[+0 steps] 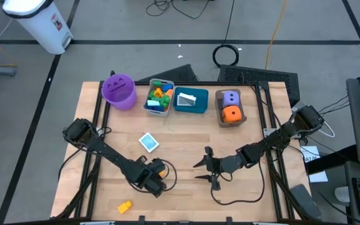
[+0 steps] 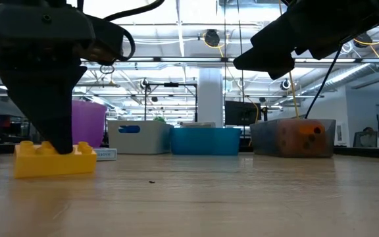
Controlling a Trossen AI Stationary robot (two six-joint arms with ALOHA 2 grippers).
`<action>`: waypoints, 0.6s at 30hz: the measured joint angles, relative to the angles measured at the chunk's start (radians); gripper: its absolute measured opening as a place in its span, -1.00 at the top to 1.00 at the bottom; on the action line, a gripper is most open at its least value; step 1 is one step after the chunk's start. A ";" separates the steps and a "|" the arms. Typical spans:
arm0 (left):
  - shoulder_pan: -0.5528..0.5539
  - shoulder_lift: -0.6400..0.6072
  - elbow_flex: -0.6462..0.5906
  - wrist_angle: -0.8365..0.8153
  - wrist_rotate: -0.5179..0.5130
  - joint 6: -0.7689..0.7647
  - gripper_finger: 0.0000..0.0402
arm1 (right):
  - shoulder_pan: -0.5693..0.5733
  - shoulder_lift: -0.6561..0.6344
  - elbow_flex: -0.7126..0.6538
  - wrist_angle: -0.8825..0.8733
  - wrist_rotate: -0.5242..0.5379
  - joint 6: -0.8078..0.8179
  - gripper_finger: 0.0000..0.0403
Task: Pick & Place Toys
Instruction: Put the yellow game piece into the gray bin
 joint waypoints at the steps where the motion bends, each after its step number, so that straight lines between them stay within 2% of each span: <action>1: 0.002 0.000 0.000 0.000 -0.001 0.006 0.34 | 0.000 0.000 0.000 0.000 0.000 0.000 -0.03; 18: 0.056 -0.052 -0.006 -0.065 -0.045 0.059 0.46 | 0.000 0.000 0.000 0.000 0.000 0.000 -0.03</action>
